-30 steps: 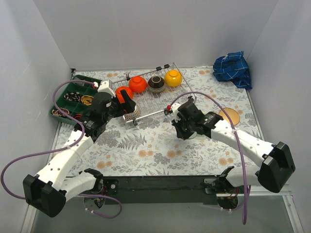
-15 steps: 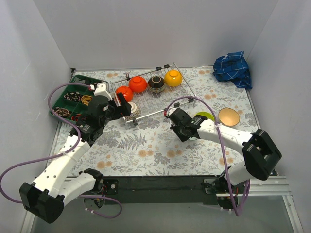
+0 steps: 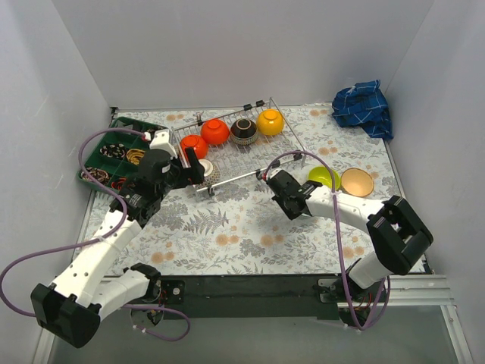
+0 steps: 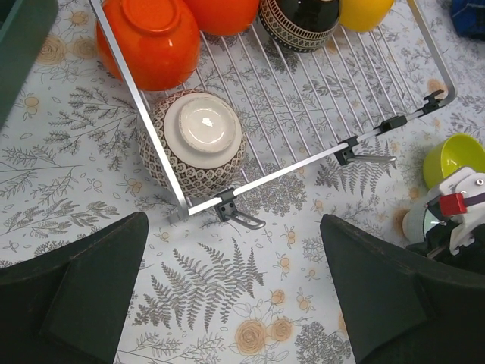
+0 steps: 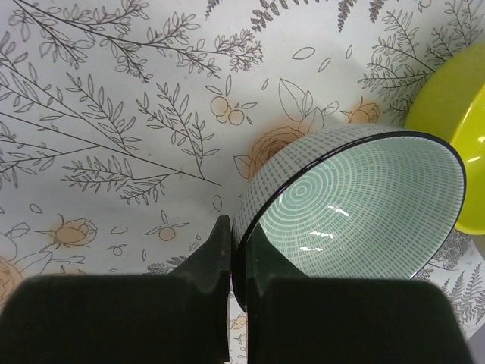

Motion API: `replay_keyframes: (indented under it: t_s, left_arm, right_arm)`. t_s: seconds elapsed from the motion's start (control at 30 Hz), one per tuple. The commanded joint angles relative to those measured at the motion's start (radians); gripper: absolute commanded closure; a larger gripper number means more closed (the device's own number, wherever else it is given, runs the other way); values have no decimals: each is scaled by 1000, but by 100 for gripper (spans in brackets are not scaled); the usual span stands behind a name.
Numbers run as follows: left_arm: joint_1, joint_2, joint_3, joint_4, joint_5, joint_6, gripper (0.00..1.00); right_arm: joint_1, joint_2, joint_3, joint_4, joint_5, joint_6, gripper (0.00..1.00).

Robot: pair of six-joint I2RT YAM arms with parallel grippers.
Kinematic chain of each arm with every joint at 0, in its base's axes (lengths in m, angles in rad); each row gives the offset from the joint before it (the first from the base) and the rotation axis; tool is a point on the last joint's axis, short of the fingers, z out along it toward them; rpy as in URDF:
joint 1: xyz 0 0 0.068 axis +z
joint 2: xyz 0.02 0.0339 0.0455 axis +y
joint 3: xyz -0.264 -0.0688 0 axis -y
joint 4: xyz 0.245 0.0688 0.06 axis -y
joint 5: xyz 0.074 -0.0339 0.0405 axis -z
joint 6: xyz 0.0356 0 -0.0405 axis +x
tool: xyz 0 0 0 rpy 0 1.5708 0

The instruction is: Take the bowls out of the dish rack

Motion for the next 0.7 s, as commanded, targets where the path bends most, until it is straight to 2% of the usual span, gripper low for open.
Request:
replay_keyframes:
  t_s: [0.0, 0.13, 0.17, 0.23, 0.27, 0.37, 0.47, 0.67]
  left_arm:
    - [6, 24, 25, -6, 26, 59, 2]
    - [4, 75, 43, -8, 45, 100, 2]
    - [4, 87, 50, -9, 49, 108, 2]
    - [4, 126, 72, -17, 57, 123, 2]
    - [4, 138, 80, -18, 60, 126, 2]
    - [3, 184, 115, -23, 68, 143, 2]
    - [-2, 236, 158, -23, 65, 163, 2]
    - [-17, 388, 261, -60, 42, 183, 2]
  right_arm:
    - [-14, -20, -38, 31, 51, -6, 99]
    - [-18, -24, -49, 33, 28, 18, 82]
    - [-17, -26, -49, 33, 20, 25, 70]
    - [-17, -40, -40, 27, -3, 37, 60]
    - [-17, -47, -33, 18, -8, 49, 51]
    - [-17, -86, -6, -5, -37, 68, 37]
    - [-17, -135, 26, -30, -47, 81, 27]
    - [-17, -247, 80, -42, -74, 109, 18]
